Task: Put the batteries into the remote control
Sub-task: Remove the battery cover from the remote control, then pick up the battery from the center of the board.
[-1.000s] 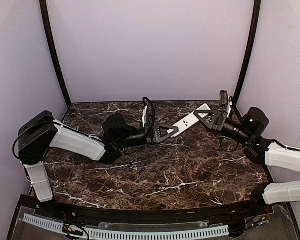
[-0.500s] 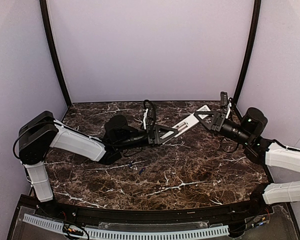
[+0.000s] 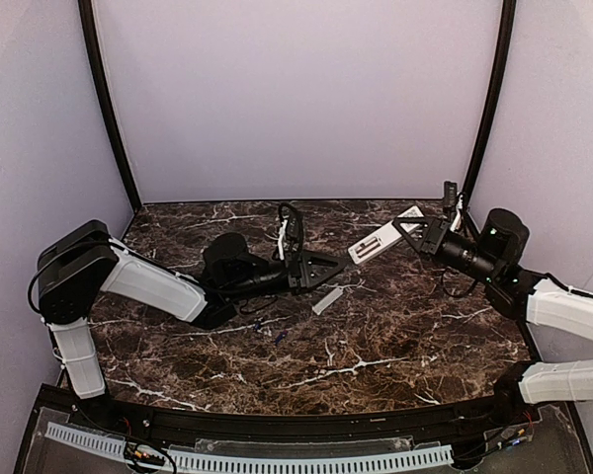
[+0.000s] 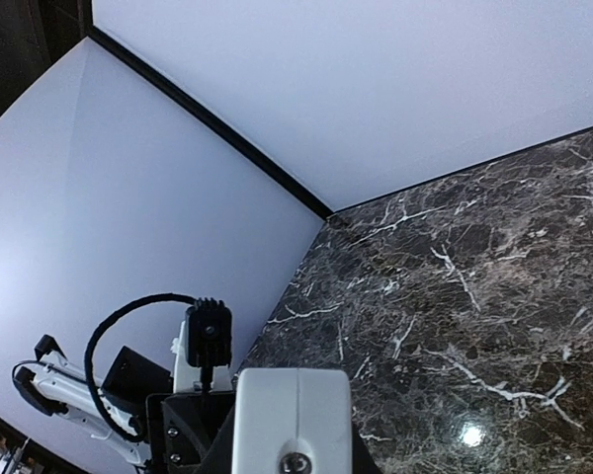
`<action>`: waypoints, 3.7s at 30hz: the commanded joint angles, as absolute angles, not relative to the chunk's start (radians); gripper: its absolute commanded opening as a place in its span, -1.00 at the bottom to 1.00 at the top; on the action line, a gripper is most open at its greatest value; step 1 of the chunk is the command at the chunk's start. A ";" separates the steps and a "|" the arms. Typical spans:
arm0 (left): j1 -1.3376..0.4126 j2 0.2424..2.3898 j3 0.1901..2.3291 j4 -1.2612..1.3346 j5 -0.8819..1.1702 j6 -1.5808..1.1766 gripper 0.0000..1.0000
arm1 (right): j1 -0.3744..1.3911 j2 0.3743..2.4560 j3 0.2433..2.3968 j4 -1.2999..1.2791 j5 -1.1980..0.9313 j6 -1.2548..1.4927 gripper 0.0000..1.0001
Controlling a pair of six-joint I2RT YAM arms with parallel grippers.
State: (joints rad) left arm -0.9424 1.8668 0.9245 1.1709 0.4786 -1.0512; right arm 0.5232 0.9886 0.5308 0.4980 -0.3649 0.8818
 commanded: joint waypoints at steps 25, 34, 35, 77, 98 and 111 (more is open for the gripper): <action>-0.890 1.442 0.916 -0.023 0.000 -0.391 0.30 | 0.443 0.920 0.540 0.345 -0.549 0.665 -1.00; -0.889 1.425 0.957 -0.345 -0.130 -0.363 0.23 | 0.443 0.928 0.490 0.487 -0.777 0.687 -1.00; -0.890 1.429 0.959 -0.362 -0.128 -0.365 0.23 | 0.443 0.930 0.485 0.498 -0.794 0.688 -1.00; -0.836 1.824 1.154 -0.476 -0.031 -0.313 -0.43 | 0.443 1.010 0.417 0.499 -0.800 0.698 -1.00; -0.836 1.848 1.172 -0.502 -0.044 -0.297 -0.95 | 0.443 1.261 0.351 0.765 -0.786 0.913 -1.00; -0.927 1.626 1.233 -0.462 0.235 -0.241 -0.99 | 0.465 1.418 0.301 1.013 -0.805 1.000 -1.00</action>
